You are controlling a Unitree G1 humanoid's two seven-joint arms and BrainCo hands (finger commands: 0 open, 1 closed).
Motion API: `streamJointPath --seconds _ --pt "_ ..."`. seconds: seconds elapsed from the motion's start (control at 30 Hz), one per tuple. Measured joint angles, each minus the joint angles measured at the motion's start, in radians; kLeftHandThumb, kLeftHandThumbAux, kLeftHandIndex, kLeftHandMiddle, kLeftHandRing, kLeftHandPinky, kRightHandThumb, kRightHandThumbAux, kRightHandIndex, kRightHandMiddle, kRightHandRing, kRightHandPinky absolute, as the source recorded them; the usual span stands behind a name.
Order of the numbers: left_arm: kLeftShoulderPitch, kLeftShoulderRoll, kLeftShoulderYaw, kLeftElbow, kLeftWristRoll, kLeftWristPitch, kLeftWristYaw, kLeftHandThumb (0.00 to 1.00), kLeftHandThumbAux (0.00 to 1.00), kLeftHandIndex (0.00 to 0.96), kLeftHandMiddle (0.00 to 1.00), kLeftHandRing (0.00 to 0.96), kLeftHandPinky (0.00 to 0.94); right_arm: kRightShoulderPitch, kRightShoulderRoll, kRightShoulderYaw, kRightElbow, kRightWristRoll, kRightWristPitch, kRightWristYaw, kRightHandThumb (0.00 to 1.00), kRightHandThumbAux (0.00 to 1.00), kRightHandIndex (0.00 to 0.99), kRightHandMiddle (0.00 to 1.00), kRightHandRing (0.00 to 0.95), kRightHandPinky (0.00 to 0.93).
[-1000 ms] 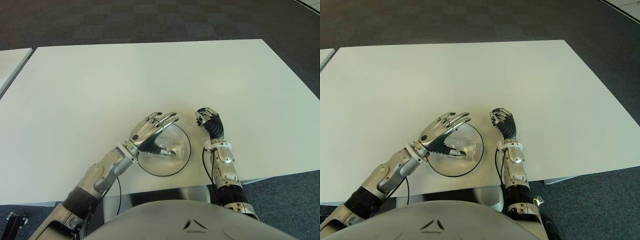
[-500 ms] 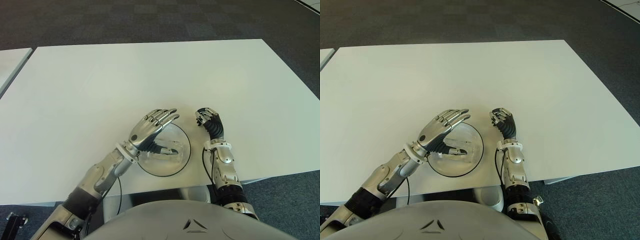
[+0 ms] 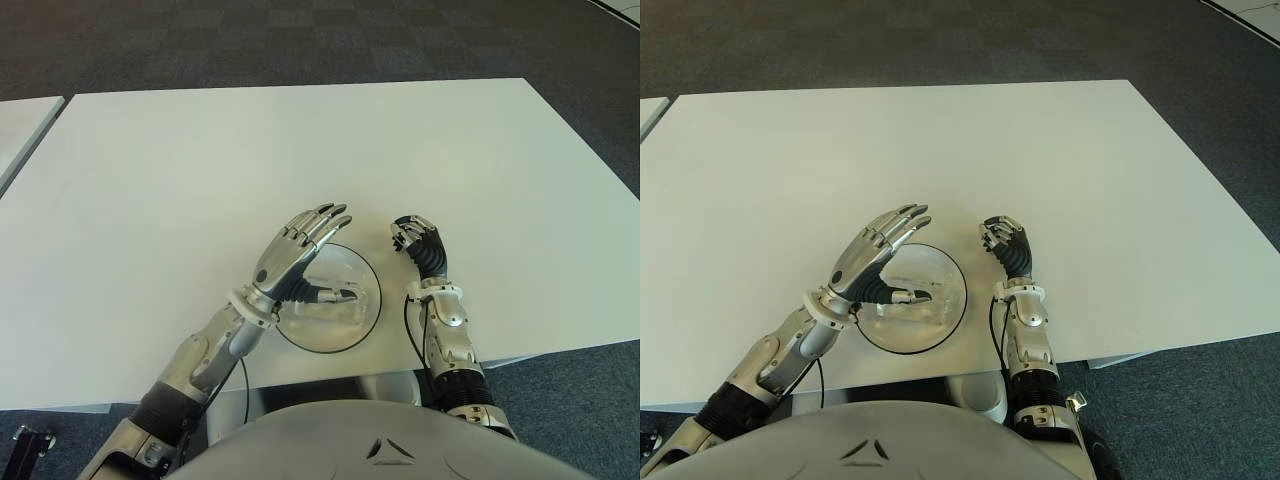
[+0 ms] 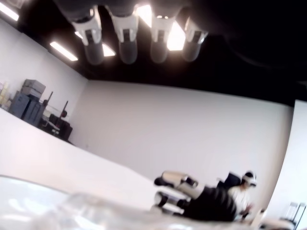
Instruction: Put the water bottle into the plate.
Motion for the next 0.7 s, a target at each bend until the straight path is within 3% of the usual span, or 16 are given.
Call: streamJointPath --seconds 0.2,0.33,0.47,0.7 --pt "0.059 -0.027 0.034 0.021 -0.159 -0.113 0.019 0.000 0.272 0.000 0.000 0.000 0.000 0.002 0.000 0.002 -0.004 -0.002 0.001 -0.002 0.708 0.726 0.436 0.657 0.659 0.671" --pt "0.037 -0.070 0.083 0.127 -0.248 -0.172 0.043 0.014 0.306 0.000 0.000 0.000 0.000 0.002 -0.001 0.002 -0.005 -0.001 0.007 -0.003 0.708 0.725 0.437 0.656 0.658 0.668" --pt "0.001 -0.120 0.150 0.209 -0.270 -0.194 0.113 0.033 0.319 0.000 0.000 0.000 0.000 0.002 0.000 0.002 -0.006 -0.001 0.010 -0.003 0.708 0.725 0.437 0.657 0.658 0.671" --pt "0.013 -0.205 0.200 0.216 -0.330 -0.231 0.146 0.046 0.293 0.000 0.000 0.000 0.000 0.003 0.000 0.002 -0.007 0.000 0.009 -0.001 0.708 0.725 0.437 0.659 0.656 0.665"
